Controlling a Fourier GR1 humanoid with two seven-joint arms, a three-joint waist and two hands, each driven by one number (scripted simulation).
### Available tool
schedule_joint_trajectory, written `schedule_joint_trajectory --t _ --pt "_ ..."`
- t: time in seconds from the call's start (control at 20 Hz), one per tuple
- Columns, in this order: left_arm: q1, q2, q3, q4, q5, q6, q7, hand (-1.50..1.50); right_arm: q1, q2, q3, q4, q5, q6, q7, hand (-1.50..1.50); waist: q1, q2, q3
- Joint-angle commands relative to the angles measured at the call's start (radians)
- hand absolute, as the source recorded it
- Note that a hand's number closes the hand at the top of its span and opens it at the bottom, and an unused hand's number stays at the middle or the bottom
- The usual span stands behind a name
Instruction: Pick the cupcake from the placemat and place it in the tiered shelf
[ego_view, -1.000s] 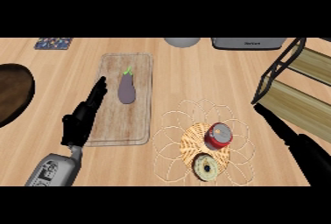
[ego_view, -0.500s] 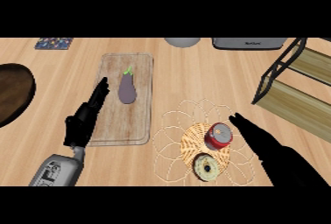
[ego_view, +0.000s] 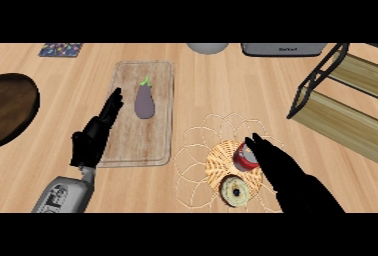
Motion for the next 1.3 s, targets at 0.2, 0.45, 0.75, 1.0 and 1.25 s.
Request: schedule_joint_trajectory --t 0.2,0.45,0.75,1.0,1.25 --pt "0.014 -0.051 -0.007 0.007 -0.054 0.014 -0.011 0.00 -0.006 0.104 0.034 -0.009 0.077 0.075 0.154 -1.50 -0.001 0.001 0.000" --pt "0.035 -0.015 0.034 -0.042 -0.038 -0.038 0.006 0.00 0.029 0.124 0.010 0.051 0.115 0.069 0.069 -1.50 0.002 0.001 0.001" --pt "0.017 -0.023 0.057 -0.038 -0.052 -0.047 0.012 0.00 0.104 0.155 0.050 0.154 0.208 0.004 -0.031 -1.50 0.000 0.001 0.001" --pt "0.017 -0.077 0.054 0.037 -0.071 -0.048 -0.053 0.00 0.087 0.218 0.082 0.094 0.226 0.097 0.065 -1.50 -0.002 0.001 0.000" --pt "-0.003 -0.055 0.082 -0.002 -0.075 -0.059 0.009 0.00 0.105 0.149 -0.048 0.199 0.196 0.095 -0.096 -1.50 -0.001 0.002 0.001"
